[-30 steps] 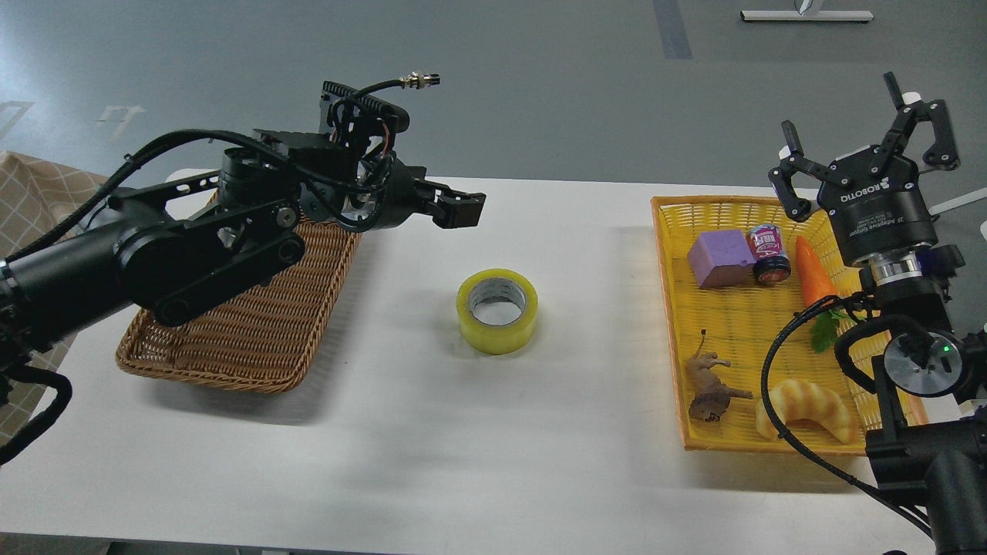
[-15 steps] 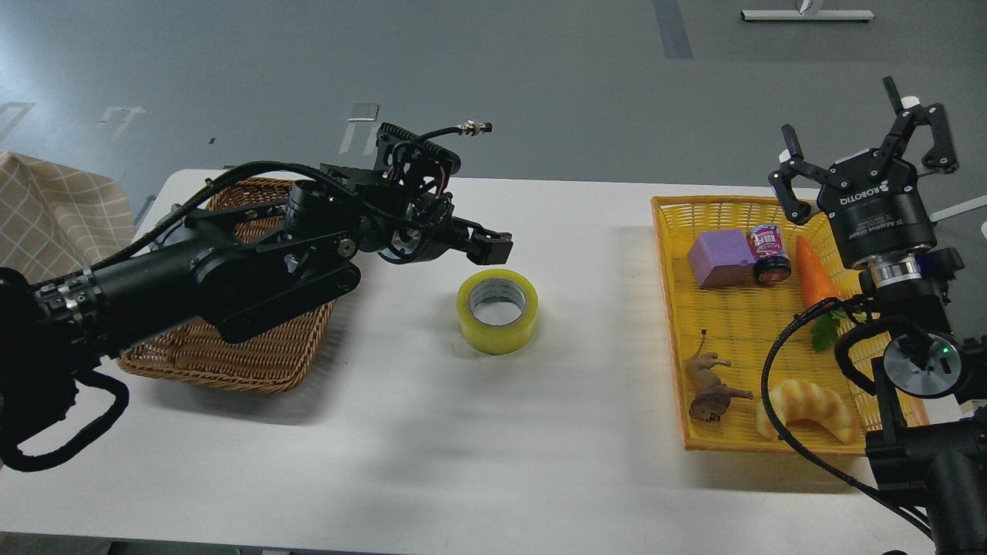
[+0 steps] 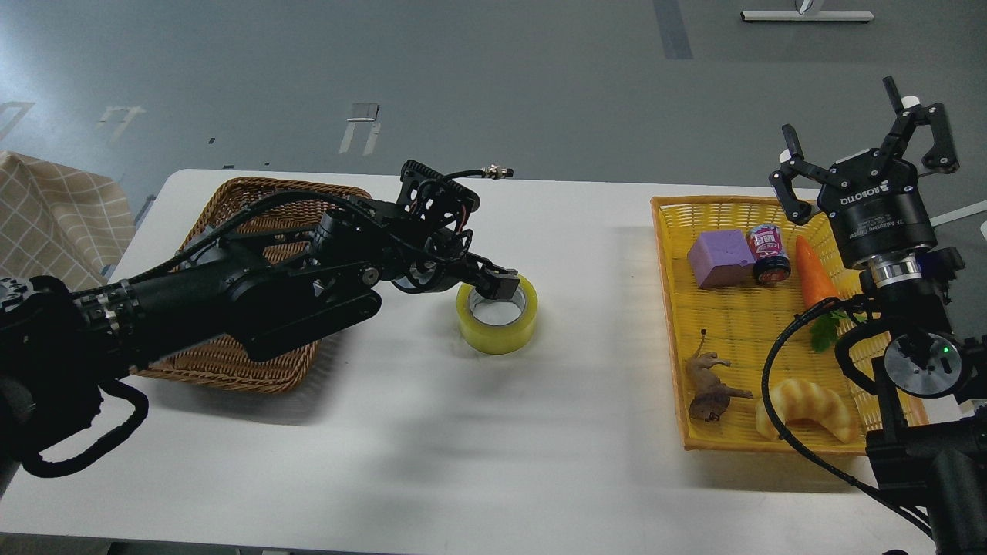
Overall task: Place and transfer tape with both arms
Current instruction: 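Grasp the tape roll's rim with the left gripper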
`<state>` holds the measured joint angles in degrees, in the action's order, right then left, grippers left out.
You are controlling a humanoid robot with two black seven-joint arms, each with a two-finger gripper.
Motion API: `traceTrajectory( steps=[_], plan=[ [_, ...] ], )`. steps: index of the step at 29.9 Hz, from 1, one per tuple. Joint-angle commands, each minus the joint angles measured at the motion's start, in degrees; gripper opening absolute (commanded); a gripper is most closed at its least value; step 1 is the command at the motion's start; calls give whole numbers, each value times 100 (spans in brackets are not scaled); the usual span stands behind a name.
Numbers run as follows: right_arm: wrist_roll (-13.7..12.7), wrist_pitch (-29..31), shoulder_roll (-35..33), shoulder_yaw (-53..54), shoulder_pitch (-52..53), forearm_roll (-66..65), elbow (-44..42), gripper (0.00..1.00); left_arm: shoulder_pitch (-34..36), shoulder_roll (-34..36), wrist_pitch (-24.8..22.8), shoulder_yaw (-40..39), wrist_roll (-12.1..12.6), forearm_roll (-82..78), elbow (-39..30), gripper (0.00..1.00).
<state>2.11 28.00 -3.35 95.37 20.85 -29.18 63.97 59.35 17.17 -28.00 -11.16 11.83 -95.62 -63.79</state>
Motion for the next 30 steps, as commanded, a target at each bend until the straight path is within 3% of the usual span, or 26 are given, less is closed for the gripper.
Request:
traceTrajectory(
  steps=[1,23,30],
  plan=[
    [0,0,-8,-1,-2,0,-16,100,-46,-108,0,0,4,0,121,98],
    [0,0,-8,-1,-19,0,-25,100,-345,-231,0,18,-5,-9,507,98],
    [0,0,-8,-1,-37,0,-34,100,-433,-293,0,18,-93,-18,534,93]
  ],
)
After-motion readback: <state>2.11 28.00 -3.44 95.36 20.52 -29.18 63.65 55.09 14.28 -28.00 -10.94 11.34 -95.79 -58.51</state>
